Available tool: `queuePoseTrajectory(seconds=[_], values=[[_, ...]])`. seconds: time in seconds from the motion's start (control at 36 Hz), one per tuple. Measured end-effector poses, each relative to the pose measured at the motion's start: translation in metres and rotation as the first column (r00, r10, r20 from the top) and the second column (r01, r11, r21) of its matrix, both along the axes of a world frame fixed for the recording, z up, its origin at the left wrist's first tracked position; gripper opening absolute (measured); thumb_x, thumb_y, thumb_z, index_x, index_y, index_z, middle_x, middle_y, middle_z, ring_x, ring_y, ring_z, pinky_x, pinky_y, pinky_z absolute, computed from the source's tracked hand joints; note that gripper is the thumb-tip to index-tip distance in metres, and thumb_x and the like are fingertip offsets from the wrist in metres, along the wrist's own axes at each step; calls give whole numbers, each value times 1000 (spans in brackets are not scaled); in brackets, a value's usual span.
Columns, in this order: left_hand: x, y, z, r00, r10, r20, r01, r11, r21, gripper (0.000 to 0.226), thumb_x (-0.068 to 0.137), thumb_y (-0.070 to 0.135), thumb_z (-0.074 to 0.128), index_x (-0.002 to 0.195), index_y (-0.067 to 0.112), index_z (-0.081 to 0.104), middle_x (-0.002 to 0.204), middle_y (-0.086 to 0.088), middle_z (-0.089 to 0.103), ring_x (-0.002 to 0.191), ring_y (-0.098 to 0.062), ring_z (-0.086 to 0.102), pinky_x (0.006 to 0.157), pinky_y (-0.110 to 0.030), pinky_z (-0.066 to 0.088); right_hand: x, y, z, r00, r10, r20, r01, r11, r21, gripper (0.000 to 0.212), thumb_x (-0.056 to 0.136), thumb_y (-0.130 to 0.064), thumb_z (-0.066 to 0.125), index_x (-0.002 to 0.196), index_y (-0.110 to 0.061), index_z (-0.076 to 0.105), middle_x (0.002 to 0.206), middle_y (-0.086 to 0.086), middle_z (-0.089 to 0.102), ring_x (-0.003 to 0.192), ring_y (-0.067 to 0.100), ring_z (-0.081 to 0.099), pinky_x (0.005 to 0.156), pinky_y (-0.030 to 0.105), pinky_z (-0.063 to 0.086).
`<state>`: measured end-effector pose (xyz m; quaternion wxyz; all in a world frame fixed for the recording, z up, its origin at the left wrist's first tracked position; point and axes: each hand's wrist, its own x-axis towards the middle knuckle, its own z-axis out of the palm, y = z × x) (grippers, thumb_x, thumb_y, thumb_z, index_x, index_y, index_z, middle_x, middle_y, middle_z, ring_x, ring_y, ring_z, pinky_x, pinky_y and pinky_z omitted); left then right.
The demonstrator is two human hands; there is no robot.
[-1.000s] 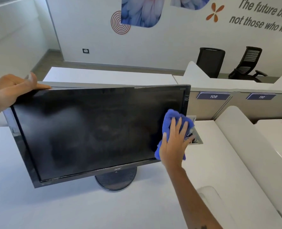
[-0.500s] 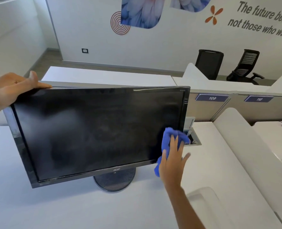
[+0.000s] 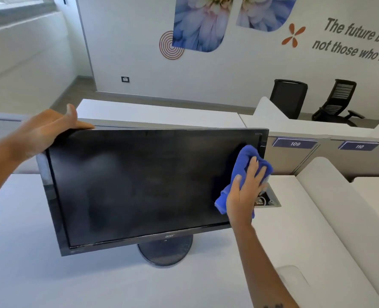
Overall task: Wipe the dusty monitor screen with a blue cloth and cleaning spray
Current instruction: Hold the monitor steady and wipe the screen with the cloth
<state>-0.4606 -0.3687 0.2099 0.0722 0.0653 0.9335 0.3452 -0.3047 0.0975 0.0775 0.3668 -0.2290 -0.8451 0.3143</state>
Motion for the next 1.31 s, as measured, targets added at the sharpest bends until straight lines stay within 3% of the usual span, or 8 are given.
queuePoseTrajectory(seconds=[0.14,0.28,0.39,0.53,0.78,0.97,1.14,1.31], values=[[50,9,27,994,-12,-109,29,988,150,98,85,104,13,114,45,86,123,-12,81,124,-37,68,124,-56,42,-34,-16,45,994,24,-105,-25,1000,-10,61,111,-29,37,169,-18,23,177,14,20,164,38,14,128,66,24],[68,14,39,993,-41,-111,65,973,221,113,62,117,14,108,42,84,115,-11,82,119,-32,69,120,-44,45,-44,-60,51,997,65,-47,-62,997,54,61,113,-24,38,170,-17,19,177,12,20,166,33,8,132,63,13],[66,14,40,993,-62,-103,83,972,219,116,61,117,10,111,44,84,117,-10,81,122,-34,68,125,-53,42,-32,-117,47,993,119,16,-120,979,164,62,111,-29,35,169,-12,23,176,14,23,166,34,10,132,61,14],[60,13,39,995,-62,-83,80,971,227,101,60,117,5,89,62,84,114,-3,82,122,-31,69,126,-53,42,-22,-196,37,965,261,32,-257,909,327,61,111,-36,32,169,-18,23,176,11,24,166,34,9,133,62,11],[57,2,42,989,-80,126,38,951,308,125,52,120,7,108,44,89,119,14,84,126,-14,70,130,-43,38,-20,-297,28,919,391,47,-373,823,429,63,111,-38,34,169,-17,24,178,14,18,166,36,3,131,65,7],[57,9,48,990,-62,128,24,959,281,129,47,122,6,107,44,89,126,16,81,138,-16,62,136,-46,24,-27,-345,34,714,680,167,-635,529,563,74,100,-30,56,167,-20,27,176,6,22,166,26,5,132,60,-6],[61,4,46,991,-53,125,18,962,272,124,47,121,6,105,49,88,128,19,79,139,-17,60,136,-49,23,-32,-345,34,654,734,183,-680,464,568,69,102,-27,56,166,-19,31,175,4,26,167,24,5,133,58,-3],[67,10,48,995,-43,94,21,974,227,132,39,120,2,107,47,87,143,-1,73,140,-28,58,134,-55,26,-12,-323,-5,576,754,315,-740,317,594,72,98,-24,55,165,-21,29,176,-2,21,167,23,4,133,56,-2]])
